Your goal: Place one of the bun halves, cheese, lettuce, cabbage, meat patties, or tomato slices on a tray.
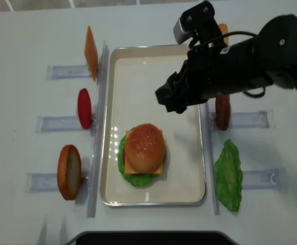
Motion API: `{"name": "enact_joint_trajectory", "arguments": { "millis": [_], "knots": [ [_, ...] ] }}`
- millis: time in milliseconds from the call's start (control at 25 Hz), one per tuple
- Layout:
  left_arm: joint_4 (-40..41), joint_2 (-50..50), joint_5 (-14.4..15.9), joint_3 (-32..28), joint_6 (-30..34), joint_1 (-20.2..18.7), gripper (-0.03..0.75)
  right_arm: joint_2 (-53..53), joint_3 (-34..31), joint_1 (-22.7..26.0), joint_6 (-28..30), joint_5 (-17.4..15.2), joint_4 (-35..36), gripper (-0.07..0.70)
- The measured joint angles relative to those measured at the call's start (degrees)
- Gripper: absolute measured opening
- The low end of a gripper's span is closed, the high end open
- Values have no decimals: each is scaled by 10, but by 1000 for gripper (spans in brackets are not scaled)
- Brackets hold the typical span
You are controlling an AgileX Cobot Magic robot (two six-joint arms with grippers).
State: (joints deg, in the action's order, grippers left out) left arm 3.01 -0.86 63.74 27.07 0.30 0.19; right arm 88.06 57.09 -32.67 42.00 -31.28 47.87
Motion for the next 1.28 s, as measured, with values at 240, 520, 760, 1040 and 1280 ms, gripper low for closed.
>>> {"name": "enact_joint_trajectory", "arguments": {
  "millis": [240, 520, 760, 1040, 1280],
  "knots": [
    [0, 0, 0, 0, 0, 0, 391, -9, 106, 108, -294, -236, -378, 417],
    [0, 0, 0, 0, 0, 0, 391, -44, 130, 334, -323, -376, -442, 336],
    [0, 0, 0, 0, 0, 0, 391, -94, 130, 437, -302, -384, -395, 314],
    [0, 0, 0, 0, 0, 0, 391, -164, 124, 440, -298, -386, -370, 302],
    [0, 0, 0, 0, 0, 0, 391, -356, 44, 440, -297, -352, -363, 279]
  ]
}}
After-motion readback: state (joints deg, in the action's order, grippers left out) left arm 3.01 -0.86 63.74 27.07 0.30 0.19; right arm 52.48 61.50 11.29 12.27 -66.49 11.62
